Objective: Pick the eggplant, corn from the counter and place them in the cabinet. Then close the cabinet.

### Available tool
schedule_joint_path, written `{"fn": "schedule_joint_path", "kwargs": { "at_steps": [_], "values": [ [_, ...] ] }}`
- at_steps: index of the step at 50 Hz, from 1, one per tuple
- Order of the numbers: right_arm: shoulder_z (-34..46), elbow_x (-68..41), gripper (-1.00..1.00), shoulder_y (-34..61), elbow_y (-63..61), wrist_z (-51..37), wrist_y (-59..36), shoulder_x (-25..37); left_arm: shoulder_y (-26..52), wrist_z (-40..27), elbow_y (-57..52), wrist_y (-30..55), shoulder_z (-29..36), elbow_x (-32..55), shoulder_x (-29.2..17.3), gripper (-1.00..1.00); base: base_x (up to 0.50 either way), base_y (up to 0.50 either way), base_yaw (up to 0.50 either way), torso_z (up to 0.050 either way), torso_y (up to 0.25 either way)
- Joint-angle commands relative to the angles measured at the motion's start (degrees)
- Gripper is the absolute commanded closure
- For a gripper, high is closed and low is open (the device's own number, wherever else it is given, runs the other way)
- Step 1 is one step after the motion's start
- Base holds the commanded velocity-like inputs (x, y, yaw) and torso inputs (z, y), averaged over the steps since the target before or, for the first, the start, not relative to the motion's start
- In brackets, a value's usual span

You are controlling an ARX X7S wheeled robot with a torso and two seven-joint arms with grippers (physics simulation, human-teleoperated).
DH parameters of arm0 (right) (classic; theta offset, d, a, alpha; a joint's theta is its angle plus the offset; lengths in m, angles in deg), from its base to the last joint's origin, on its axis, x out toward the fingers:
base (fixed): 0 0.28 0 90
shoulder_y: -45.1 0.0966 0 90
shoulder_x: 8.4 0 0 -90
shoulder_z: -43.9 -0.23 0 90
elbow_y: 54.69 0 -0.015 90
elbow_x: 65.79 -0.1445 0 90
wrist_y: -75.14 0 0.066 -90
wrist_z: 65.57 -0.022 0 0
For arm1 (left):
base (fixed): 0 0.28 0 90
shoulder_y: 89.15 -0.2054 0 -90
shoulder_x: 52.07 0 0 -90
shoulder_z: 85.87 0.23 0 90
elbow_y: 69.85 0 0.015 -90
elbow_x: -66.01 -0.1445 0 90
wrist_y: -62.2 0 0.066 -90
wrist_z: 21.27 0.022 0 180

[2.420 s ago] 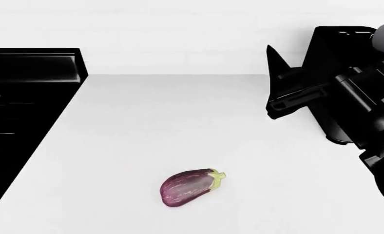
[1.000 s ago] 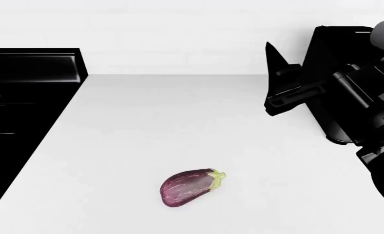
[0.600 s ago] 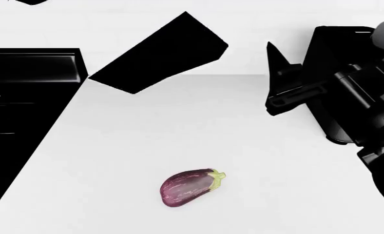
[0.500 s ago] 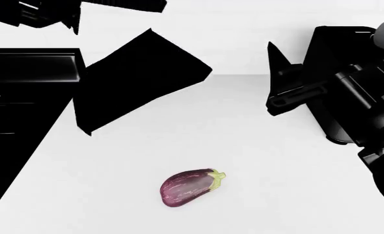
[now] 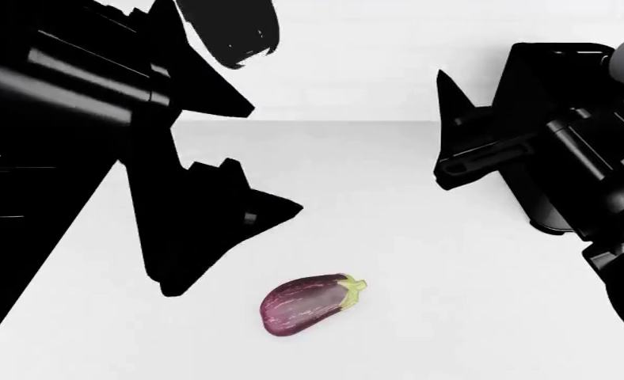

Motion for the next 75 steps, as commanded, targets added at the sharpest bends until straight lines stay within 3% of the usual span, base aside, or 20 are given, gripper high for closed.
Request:
{"fn": "schedule_joint_path", "kwargs": {
  "at_steps": [1, 25, 75],
  "values": [
    [-0.01, 0.55, -1.0, -0.9, 0.02, 0.44, 0.92, 0.25, -4.12, -5.13, -5.44, -4.28, 2.91, 4.94, -1.7, -1.0, 0.0, 0.0, 0.0, 0.0, 0.0],
    [0.15, 0.77, -1.0, -1.66, -0.13, 0.55, 2.03, 0.6, -9.7, -15.68, -13.69, -11.4, 7.67, 11.41, -3.51, -1.0, 0.0, 0.0, 0.0, 0.0, 0.0],
    [-0.89, 1.07, -1.0, -4.96, -0.78, 0.94, 5.03, 1.4, -22.75, -25.29, -15.99, -19.32, 14.55, 3.08, 0.26, -1.0, 0.0, 0.0, 0.0, 0.0, 0.0]
  ]
}}
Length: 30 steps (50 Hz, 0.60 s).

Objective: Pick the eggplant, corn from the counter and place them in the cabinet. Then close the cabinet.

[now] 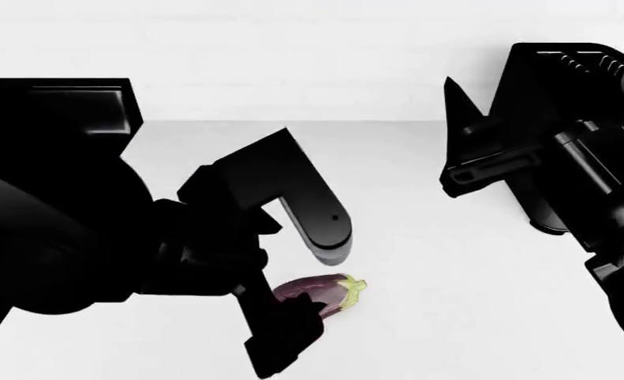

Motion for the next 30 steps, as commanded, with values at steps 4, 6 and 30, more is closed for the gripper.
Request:
{"fn": "schedule_joint_path", "kwargs": {
  "at_steps": [4, 6, 30],
  "values": [
    [0.26, 0.56, -1.0, -0.53, 0.17, 0.29, 0.76, 0.07, -2.79, -2.14, -0.36, -0.66, 2.17, -2.81, 0.81, -1.0, 0.0, 0.0, 0.0, 0.0, 0.0],
    [0.12, 0.41, -1.0, -0.64, 0.08, 0.18, 0.79, 0.16, -3.3, -1.99, -0.16, -0.63, 2.46, -3.51, 0.83, -1.0, 0.0, 0.0, 0.0, 0.0, 0.0],
    [0.1, 0.39, -1.0, -1.14, 0.2, 0.12, 1.6, 0.5, -8.78, -2.1, -0.7, -2.37, 4.66, -6.7, 1.6, -1.0, 0.0, 0.0, 0.0, 0.0, 0.0]
  ]
}}
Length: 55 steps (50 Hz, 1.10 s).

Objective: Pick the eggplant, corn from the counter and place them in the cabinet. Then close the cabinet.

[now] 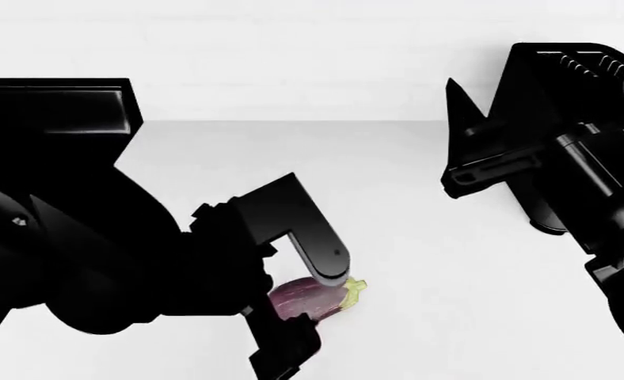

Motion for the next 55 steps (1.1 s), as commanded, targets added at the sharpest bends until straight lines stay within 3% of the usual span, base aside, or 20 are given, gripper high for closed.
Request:
{"fn": "schedule_joint_path", "kwargs": {
  "at_steps": [1, 35, 36, 50, 55],
  "values": [
    [0.09, 0.0, -1.0, -0.06, 0.2, 0.02, 0.3, 0.19, -1.96, 0.1, -0.31, -0.23, 1.06, -1.23, 0.46, -1.0, 0.0, 0.0, 0.0, 0.0, 0.0],
    [0.08, 0.78, -1.0, -1.89, 0.18, 0.51, 2.01, 0.53, -8.22, 0.15, 1.1, -2.99, 3.36, -6.68, 2.18, -1.0, 0.0, 0.0, 0.0, 0.0, 0.0],
    [0.04, 0.81, -1.0, -2.01, 0.18, 0.55, 2.09, 0.55, -8.25, 0.01, 1.02, -3.44, 3.07, -7.05, 2.05, 1.0, 0.0, 0.0, 0.0, 0.0, 0.0],
    [-0.44, 0.39, -1.0, -2.6, -0.09, 0.28, 2.44, 1.03, -6.08, -0.74, -1.05, -5.74, -0.13, -7.46, -0.68, 1.0, 0.0, 0.0, 0.0, 0.0, 0.0],
    [-0.95, -0.63, -1.0, -2.41, -0.44, -0.43, 2.17, 1.41, -2.73, -1.84, -3.12, -7.26, -3.64, -2.67, -3.9, 1.0, 0.0, 0.0, 0.0, 0.0, 0.0]
  ]
}}
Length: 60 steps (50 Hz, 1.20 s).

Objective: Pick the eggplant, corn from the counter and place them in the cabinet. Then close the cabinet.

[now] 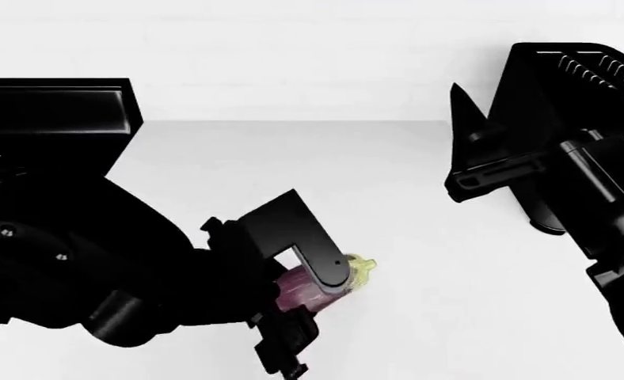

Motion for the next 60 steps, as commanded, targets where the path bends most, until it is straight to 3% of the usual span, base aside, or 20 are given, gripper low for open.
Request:
{"fn": "schedule_joint_path", "kwargs": {
  "at_steps": [1, 6, 12, 22, 45, 60],
  "values": [
    [-0.86, -1.22, -1.0, -0.18, -0.49, -0.84, -0.03, 0.63, 4.75, -1.96, -3.03, -3.04, -5.49, 5.81, -4.73, 1.0, 0.0, 0.0, 0.0, 0.0, 0.0],
    [-1.52, -2.14, -1.0, -0.06, -0.76, -1.5, -0.14, 1.04, 10.06, -4.83, -6.24, -3.61, -8.88, 12.12, -8.46, 1.0, 0.0, 0.0, 0.0, 0.0, 0.0],
    [-1.93, -2.68, -1.0, 0.16, -0.9, -2.02, -0.06, 1.23, 15.52, -8.37, -7.1, -2.15, -10.42, 13.92, -10.65, 1.0, 0.0, 0.0, 0.0, 0.0, 0.0],
    [-1.76, -2.5, -1.0, 0.14, -0.94, -2.12, 0.22, 1.28, 22.63, -6.4, -4.16, -1.91, -15.49, 16.8, -12.98, 1.0, 0.0, 0.0, 0.0, 0.0, 0.0],
    [-1.03, -1.47, -1.0, -0.05, -0.62, -1.31, 1.21, 1.22, 27.91, 4.88, 8.23, -7.95, -25.12, 18.43, -9.76, 1.0, 0.0, 0.0, 0.0, 0.0, 0.0],
    [-0.45, -1.24, -1.0, 0.34, -0.35, -1.61, 1.32, 1.18, 30.47, 5.72, 15.57, -15.13, -30.68, 19.83, -8.6, 1.0, 0.0, 0.0, 0.0, 0.0, 0.0]
  ]
}}
